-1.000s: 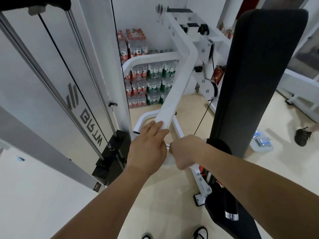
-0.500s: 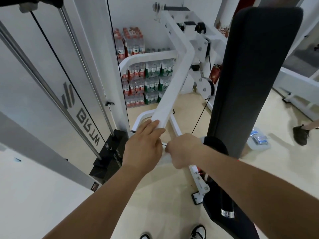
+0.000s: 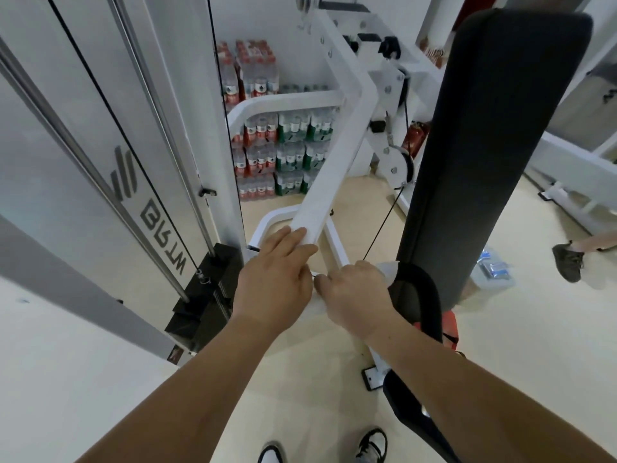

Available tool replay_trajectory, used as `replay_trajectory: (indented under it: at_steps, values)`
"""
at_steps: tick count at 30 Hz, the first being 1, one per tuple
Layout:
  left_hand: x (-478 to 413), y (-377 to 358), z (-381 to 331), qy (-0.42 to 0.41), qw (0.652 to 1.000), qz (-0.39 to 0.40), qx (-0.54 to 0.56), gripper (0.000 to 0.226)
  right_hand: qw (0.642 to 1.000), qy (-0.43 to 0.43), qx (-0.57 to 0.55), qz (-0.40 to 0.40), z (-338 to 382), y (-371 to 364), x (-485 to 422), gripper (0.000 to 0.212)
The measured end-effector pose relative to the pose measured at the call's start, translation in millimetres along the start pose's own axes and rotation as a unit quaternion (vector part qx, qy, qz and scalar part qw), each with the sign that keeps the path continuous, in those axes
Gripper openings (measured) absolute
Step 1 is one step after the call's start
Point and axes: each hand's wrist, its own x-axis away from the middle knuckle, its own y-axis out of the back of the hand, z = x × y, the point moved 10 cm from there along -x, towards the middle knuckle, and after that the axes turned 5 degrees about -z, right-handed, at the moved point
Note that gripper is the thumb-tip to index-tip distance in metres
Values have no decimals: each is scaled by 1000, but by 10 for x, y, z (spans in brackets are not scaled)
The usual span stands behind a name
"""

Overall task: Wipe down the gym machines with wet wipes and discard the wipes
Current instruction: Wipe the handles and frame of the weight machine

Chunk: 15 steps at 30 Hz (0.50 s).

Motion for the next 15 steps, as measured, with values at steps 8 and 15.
replay_trajectory:
  at_steps: [8,15]
  values:
    - [20,3,27,-2,1000,1,18,31,993,2,-45,113,-479,-30,78,14]
    - [9,-19,7,10,1000,11,-9,31,939,-142,-23,314,-909,-187,168,27]
